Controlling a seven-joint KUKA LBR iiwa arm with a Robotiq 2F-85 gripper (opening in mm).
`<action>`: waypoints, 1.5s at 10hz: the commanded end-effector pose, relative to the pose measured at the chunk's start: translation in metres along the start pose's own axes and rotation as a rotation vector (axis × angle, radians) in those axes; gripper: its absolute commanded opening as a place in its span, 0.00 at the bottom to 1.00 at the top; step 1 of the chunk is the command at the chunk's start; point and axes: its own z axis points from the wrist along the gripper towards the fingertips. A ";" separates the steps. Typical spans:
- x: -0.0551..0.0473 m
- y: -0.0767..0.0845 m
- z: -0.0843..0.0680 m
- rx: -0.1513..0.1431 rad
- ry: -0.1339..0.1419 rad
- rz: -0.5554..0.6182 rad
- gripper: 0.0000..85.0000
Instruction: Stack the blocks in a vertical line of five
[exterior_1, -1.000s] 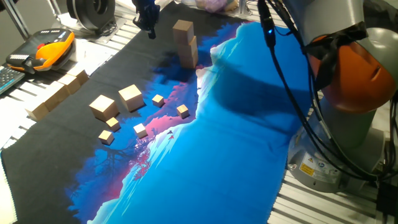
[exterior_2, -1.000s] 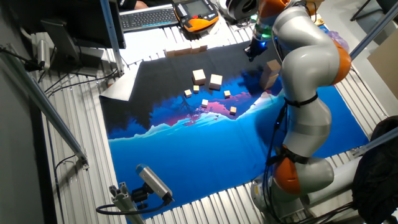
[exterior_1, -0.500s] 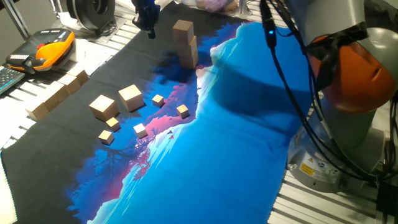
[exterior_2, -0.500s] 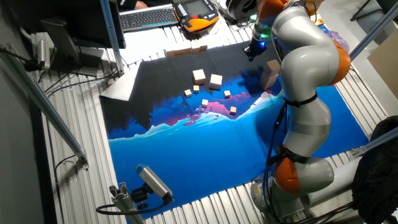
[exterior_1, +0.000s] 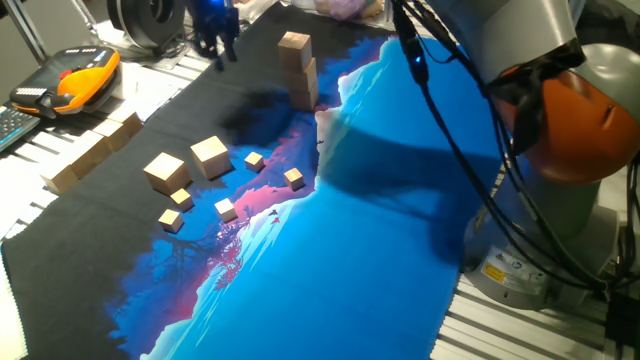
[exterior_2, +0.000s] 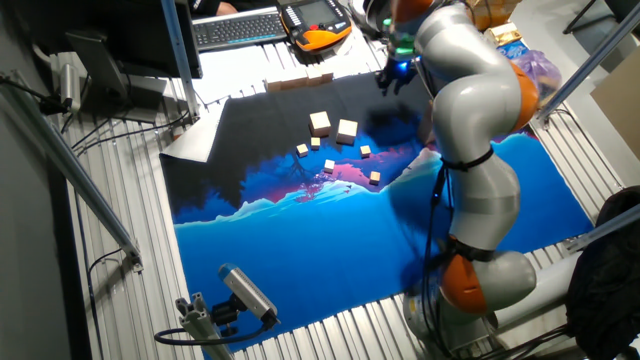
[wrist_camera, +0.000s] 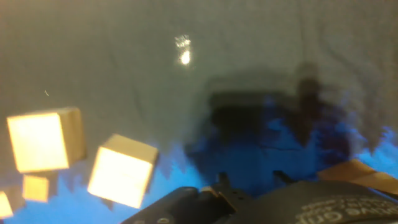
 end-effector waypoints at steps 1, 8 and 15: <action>0.006 0.044 0.005 -0.002 -0.010 0.016 0.80; 0.025 0.108 0.064 -0.040 -0.097 0.161 0.80; 0.014 0.111 0.082 -0.046 -0.154 0.277 0.80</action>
